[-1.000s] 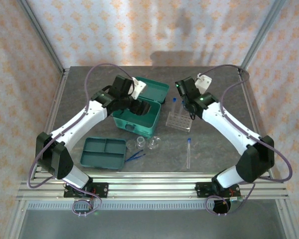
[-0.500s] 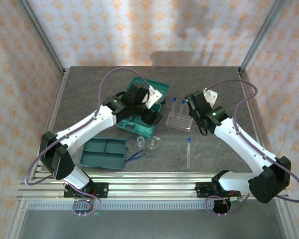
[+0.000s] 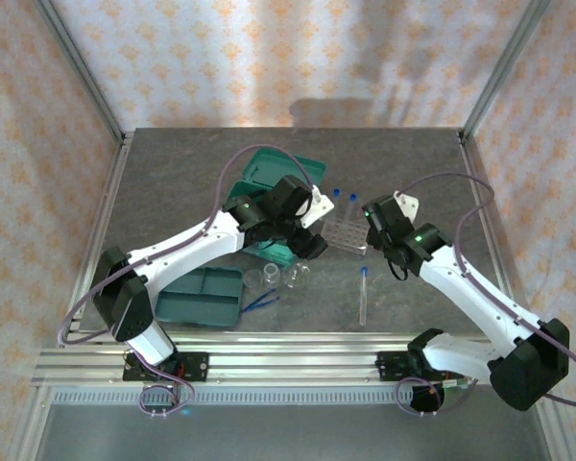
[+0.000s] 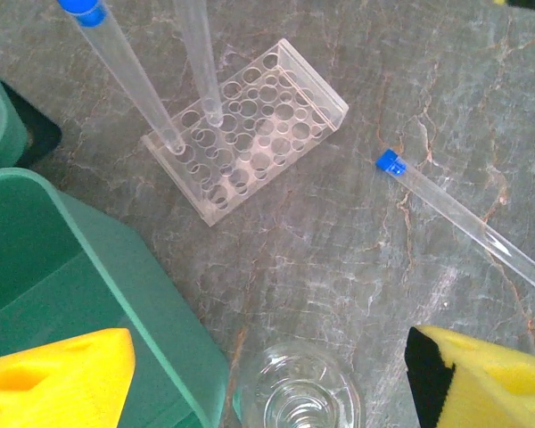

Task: Organize the chemistry lab equipment

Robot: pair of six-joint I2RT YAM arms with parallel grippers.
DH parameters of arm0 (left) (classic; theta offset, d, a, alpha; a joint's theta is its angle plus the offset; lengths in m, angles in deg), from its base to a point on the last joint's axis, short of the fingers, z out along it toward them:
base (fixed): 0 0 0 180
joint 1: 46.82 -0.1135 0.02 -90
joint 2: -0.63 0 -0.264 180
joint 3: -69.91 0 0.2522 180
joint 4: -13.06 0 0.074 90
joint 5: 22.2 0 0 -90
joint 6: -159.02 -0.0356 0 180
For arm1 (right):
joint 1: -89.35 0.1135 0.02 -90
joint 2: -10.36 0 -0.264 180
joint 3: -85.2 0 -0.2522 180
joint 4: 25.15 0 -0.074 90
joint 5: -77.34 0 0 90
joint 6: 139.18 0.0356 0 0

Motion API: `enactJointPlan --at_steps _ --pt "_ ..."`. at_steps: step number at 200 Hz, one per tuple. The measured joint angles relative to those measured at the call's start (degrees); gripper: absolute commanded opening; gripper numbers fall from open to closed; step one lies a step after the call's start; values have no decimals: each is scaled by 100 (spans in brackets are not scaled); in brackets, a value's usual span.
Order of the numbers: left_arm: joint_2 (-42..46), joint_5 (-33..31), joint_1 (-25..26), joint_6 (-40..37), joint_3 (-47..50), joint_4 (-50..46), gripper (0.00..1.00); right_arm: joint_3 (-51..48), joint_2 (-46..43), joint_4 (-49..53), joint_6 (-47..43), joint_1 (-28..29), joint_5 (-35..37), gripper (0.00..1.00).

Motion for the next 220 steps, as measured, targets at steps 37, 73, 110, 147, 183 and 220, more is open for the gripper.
enactJointPlan --at_steps 37,73,110,147,183,220 --pt "-214 -87 127 -4 -9 -15 81 -501 -9 -136 -94 2 -219 55" --pt "-302 -109 140 -2 -131 -103 81 -535 223 -116 -120 0 -426 58" --pt "-422 -179 151 -2 -415 -157 80 -535 874 -190 -125 2 -839 56" --pt "-544 -258 155 -2 -476 -164 80 -531 1469 -251 -221 0 -1099 52" --pt "-579 -299 155 2 -476 -166 81 -446 1943 -278 -337 0 -1414 49" --pt "-581 -407 116 -2 -562 -271 81 -369 2197 -297 -356 0 -1650 44"
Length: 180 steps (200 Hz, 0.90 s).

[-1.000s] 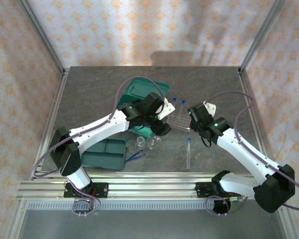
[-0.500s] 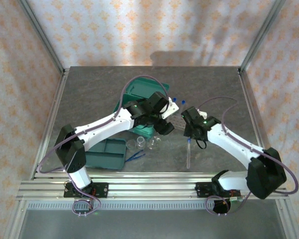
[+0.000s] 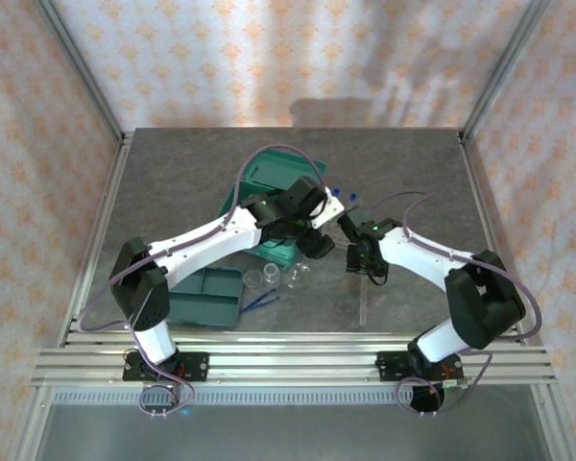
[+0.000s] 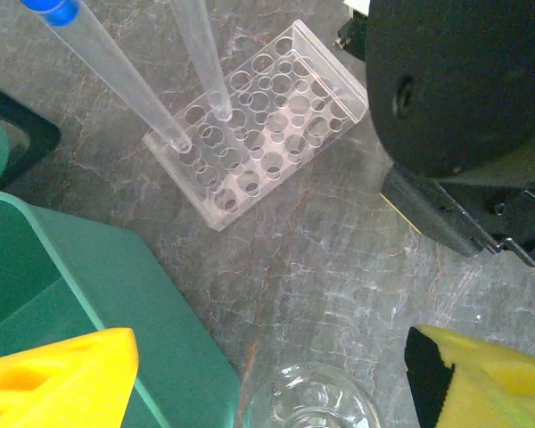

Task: Organize the chemistry lab equipment

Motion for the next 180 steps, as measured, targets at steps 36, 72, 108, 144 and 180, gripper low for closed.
enactJointPlan --at_steps 36,72,108,144,180 --pt "0 0 -166 2 -7 2 81 9 33 7 0 0 -22 41" --pt "0 0 -284 2 -7 0 81 9 81 7 26 0 -109 38" --pt "0 4 -282 2 -7 2 80 -66 85 -2 131 0 -208 37" --pt "0 9 -295 2 -7 2 81 -214 81 2 177 0 -210 37" --pt "0 48 -348 4 -7 2 81 -391 48 -11 227 0 -216 35"
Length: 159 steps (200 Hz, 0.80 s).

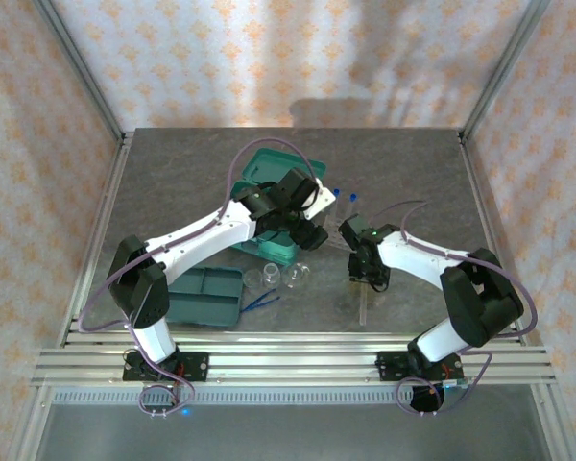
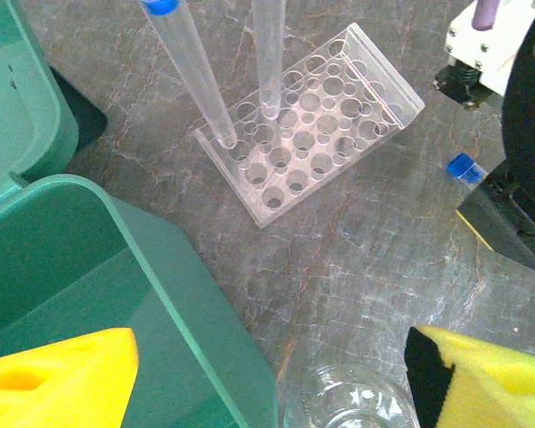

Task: Organize the chemistry lab equipment

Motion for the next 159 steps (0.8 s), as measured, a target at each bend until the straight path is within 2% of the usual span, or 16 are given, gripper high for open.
enactJointPlan --at_steps 82,159 --pt "0 -2 -11 2 0 0 81 -138 46 -153 79 13 -101 30" --pt "13 -2 -11 2 0 2 81 -114 59 -160 120 57 -79 18"
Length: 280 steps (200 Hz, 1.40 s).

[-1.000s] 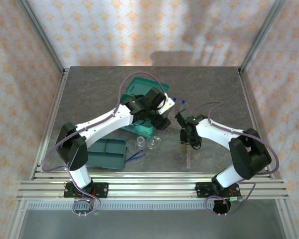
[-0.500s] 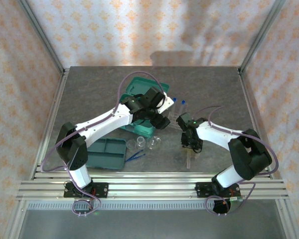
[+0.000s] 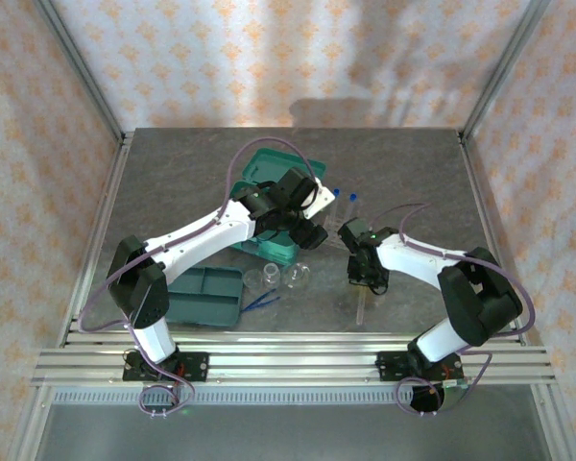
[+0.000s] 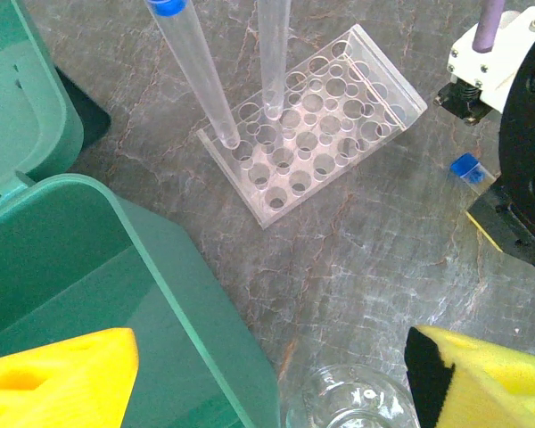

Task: Organize the chemistry lab equipment

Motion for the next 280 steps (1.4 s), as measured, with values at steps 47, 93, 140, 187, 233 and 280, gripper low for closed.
enactJointPlan --at_steps 47,93,140,187,233,280 --pt "0 20 0 15 0 -2 81 0 -57 22 28 9 28 15" --pt "0 153 0 22 0 -2 81 22 -610 170 234 9 181 15" --pt "0 584 -105 153 0 -4 80 697 -1373 531 570 22 487 15" --pt "0 1266 -302 286 -2 -7 80 922 -1580 538 933 101 850 15" --pt "-2 2076 -332 321 -2 -28 78 1078 -1582 369 1344 262 1169 14" --pt "-46 2691 -332 411 -4 -59 76 1419 -1582 -20 1722 424 1471 14"
